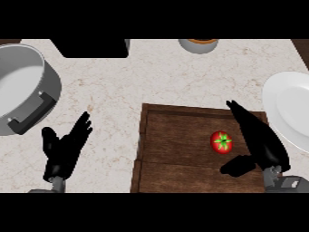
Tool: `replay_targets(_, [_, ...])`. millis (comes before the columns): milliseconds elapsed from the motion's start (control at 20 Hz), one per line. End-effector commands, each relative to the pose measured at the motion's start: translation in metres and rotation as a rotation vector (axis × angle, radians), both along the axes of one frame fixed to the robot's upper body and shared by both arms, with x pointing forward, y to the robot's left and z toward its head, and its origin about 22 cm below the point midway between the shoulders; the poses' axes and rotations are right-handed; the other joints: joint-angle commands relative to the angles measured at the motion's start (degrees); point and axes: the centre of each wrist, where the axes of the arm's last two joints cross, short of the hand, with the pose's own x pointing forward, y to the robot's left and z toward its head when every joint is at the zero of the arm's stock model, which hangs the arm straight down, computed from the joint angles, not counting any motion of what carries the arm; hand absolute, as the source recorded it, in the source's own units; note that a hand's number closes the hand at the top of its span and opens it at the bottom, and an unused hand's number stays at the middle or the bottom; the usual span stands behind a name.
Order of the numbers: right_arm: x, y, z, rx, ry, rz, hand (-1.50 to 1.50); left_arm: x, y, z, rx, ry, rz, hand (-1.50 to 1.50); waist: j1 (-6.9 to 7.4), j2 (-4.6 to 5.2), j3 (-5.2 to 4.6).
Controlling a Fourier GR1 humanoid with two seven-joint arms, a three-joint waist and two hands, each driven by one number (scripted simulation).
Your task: Pick the tomato from the tray and place it in the plate
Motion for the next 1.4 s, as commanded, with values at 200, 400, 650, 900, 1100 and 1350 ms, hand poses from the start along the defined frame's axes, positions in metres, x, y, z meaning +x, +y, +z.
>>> replay_targets(200, [0.002, -0.025, -0.019, -0.023, 0.026, -0.009, -1.5, 0.007, 0.001, -0.005, -0.005, -0.001, 0.02, 0.0, -0.16, 0.01, 0.01])
replay_targets(400, [0.008, -0.007, -0.042, -0.034, 0.06, 0.025, -1.5, 0.001, -0.003, -0.015, 0.002, 0.001, 0.004, 0.0, -0.07, 0.01, 0.01])
replay_targets(650, [0.02, 0.006, -0.052, -0.115, 0.126, 0.125, 1.5, 0.008, 0.004, -0.015, -0.009, 0.008, -0.008, 0.0, 0.07, 0.09, 0.0])
replay_targets(900, [0.048, 0.01, -0.043, -0.149, 0.053, 0.111, 1.5, -0.008, -0.011, 0.001, -0.003, 0.002, 0.0, 0.0, 0.34, 0.03, 0.02])
replay_targets(1100, [0.033, 0.002, -0.049, -0.165, 0.005, 0.122, 1.5, 0.005, -0.009, -0.014, 0.002, -0.004, 0.001, 0.0, -0.05, 0.03, 0.0])
replay_targets(1350, [0.0, 0.016, -0.045, -0.077, -0.292, 0.081, 1.5, 0.003, 0.016, 0.009, -0.006, 0.005, 0.017, 0.0, -0.49, -0.2, 0.06])
